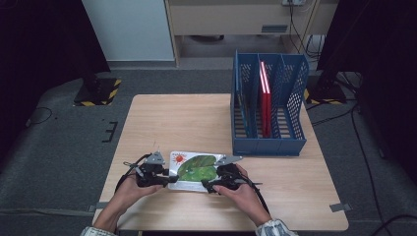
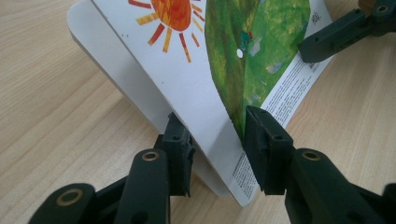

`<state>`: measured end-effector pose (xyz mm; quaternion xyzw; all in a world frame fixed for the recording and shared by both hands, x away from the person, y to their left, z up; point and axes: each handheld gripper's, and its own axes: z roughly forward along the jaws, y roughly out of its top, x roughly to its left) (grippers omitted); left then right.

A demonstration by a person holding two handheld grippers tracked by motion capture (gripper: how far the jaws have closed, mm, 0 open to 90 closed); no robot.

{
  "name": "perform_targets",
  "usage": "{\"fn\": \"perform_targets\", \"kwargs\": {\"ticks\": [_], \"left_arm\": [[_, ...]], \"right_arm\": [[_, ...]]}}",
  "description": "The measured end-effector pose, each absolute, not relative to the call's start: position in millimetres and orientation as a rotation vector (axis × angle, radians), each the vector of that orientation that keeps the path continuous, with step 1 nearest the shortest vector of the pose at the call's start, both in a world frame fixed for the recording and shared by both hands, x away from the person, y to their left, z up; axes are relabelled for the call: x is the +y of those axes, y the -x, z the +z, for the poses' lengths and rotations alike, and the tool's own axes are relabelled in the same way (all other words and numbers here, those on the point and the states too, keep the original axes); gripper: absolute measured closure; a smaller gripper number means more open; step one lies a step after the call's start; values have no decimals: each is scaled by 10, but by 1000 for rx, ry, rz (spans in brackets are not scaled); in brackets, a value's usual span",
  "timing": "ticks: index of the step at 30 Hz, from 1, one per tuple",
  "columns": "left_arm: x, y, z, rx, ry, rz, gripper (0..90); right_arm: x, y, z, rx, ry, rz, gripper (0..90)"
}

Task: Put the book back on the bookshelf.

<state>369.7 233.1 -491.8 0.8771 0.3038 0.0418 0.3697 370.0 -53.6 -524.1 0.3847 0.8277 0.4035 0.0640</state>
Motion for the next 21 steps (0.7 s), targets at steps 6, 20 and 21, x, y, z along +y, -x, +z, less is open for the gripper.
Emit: {"fn": "perform_targets", "kwargs": {"ticks": [6,20,21], "left_arm": [[2333,-3710,-4913,793,-2229,156,642],[2380,-3751,-4915,836,-2190,253,709],[2380,-3753,-4915,839,-2188,261,709]], "right_arm": [[-554,-3748,-5164,2479,-1112,1188,200],[-527,-3851,-4997,2416,-1042,1144,356],[-526,-3856,-4991,2413,-1038,1143,366]]}}
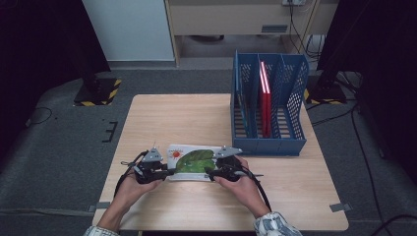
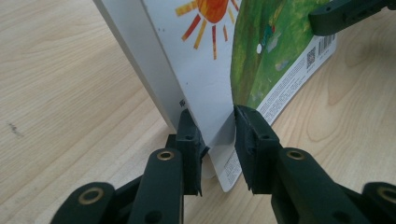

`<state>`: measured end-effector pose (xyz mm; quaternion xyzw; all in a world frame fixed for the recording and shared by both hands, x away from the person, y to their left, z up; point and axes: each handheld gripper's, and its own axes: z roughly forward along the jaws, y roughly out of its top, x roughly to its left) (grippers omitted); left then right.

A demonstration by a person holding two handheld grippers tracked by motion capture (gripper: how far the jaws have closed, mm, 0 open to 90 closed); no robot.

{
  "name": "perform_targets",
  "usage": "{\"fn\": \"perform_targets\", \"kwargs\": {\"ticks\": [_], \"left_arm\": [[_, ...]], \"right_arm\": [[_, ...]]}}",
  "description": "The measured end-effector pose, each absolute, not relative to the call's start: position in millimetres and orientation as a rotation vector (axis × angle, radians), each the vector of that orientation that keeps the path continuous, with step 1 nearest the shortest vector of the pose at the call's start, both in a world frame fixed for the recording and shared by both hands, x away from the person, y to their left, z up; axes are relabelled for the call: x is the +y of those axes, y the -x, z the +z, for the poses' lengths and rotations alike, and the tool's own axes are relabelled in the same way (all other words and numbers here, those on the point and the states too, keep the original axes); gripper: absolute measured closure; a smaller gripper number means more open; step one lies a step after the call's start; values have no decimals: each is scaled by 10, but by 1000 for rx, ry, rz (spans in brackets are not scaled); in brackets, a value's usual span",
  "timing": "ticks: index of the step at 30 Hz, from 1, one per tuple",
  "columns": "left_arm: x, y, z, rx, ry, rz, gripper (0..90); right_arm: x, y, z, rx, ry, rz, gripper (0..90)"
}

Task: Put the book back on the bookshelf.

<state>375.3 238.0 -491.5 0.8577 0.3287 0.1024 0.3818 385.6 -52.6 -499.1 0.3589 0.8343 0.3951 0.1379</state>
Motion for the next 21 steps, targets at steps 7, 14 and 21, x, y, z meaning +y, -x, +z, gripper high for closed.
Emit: {"fn": "perform_targets", "kwargs": {"ticks": [7,14,21], "left_arm": [[2402,-3756,-4930,861,-2177,305,720],[2418,-3745,-4951,865,-2169,299,724],[2424,-3731,-4966,870,-2159,295,703]], "right_arm": [[-513,-3862,-4931,2392,-1012,1150,427],[-533,-3833,-4897,2396,-985,1163,457],[-572,-3799,-4859,2400,-970,1200,472]]}}
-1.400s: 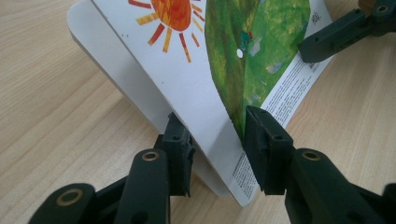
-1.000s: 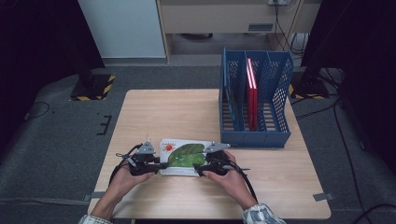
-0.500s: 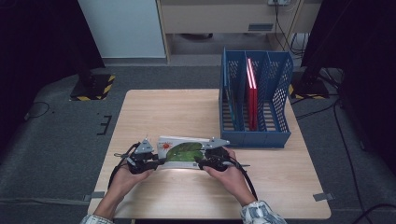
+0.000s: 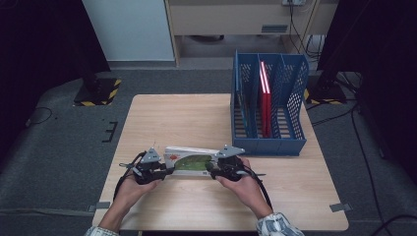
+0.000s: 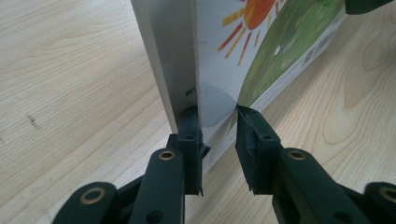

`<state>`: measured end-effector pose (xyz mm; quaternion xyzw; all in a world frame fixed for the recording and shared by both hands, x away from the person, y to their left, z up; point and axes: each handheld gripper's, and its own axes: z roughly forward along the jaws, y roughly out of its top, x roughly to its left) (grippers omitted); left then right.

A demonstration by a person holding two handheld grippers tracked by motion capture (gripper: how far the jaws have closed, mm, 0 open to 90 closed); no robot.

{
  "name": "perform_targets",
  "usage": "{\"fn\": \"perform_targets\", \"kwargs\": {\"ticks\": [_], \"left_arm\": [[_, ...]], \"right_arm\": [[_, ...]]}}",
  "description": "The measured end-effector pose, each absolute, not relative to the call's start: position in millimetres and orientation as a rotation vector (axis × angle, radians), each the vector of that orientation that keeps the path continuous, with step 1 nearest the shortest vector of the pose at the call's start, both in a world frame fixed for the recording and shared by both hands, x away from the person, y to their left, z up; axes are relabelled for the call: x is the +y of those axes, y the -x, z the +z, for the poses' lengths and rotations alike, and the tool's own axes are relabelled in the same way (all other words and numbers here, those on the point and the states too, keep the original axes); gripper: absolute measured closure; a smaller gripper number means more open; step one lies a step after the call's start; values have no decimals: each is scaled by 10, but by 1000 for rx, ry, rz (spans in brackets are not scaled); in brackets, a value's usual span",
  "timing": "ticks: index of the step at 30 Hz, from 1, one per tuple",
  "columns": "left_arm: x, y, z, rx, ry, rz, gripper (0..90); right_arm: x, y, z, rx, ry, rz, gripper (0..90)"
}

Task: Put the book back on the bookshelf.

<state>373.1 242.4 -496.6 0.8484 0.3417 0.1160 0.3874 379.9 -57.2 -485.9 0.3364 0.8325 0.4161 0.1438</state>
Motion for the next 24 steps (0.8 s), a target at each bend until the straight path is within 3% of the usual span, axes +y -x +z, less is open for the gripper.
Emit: {"fn": "perform_targets", "kwargs": {"ticks": [14,24], "left_arm": [[2432,-3691,-4983,884,-2154,289,618],[2476,-3685,-4976,929,-2133,313,468]], "right_arm": [[-595,-3722,-4814,2417,-935,1242,459],[-606,-3718,-4767,2428,-912,1258,422]]}}
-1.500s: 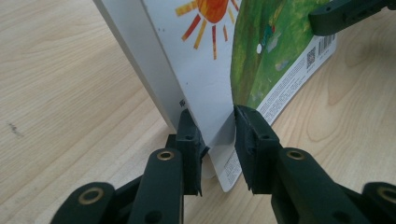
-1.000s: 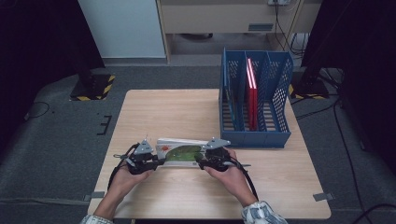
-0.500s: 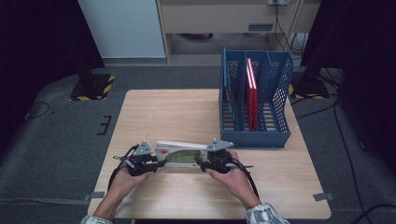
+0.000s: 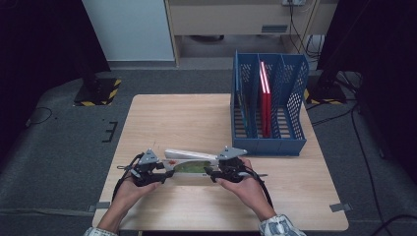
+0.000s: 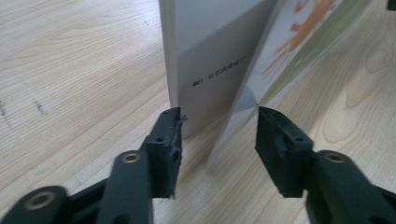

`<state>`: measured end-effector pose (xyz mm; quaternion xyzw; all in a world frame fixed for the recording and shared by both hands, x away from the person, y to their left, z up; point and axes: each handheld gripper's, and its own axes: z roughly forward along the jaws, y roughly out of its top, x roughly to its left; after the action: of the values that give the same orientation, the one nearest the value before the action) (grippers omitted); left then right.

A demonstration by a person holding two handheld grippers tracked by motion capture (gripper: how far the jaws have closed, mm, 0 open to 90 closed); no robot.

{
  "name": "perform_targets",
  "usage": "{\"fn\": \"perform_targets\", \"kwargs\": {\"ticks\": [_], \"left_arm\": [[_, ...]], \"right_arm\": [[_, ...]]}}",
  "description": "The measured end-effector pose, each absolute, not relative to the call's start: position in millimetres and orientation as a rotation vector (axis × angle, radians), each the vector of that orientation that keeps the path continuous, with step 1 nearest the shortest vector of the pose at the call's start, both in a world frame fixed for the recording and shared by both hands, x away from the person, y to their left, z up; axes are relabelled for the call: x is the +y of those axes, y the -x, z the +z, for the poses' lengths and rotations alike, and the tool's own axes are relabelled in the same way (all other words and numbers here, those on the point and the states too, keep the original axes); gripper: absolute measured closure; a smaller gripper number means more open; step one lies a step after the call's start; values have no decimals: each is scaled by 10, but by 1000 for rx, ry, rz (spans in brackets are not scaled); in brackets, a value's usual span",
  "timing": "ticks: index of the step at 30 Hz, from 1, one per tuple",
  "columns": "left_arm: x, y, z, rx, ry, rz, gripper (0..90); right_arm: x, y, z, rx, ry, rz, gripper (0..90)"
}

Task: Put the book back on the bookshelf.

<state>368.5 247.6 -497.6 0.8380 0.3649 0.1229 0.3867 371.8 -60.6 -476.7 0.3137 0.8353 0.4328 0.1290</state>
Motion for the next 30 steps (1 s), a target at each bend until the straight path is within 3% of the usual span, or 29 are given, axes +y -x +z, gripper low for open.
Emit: {"fn": "perform_targets", "kwargs": {"ticks": [19,26,30], "left_arm": [[2526,-3711,-5009,1000,-2089,290,146],[2513,-3714,-5019,991,-2084,275,105],[2510,-3717,-5018,992,-2080,278,107]], "right_arm": [[-573,-3746,-4682,2466,-853,1261,327],[-563,-3757,-4627,2466,-829,1257,268],[-567,-3769,-4613,2470,-824,1248,295]]}}
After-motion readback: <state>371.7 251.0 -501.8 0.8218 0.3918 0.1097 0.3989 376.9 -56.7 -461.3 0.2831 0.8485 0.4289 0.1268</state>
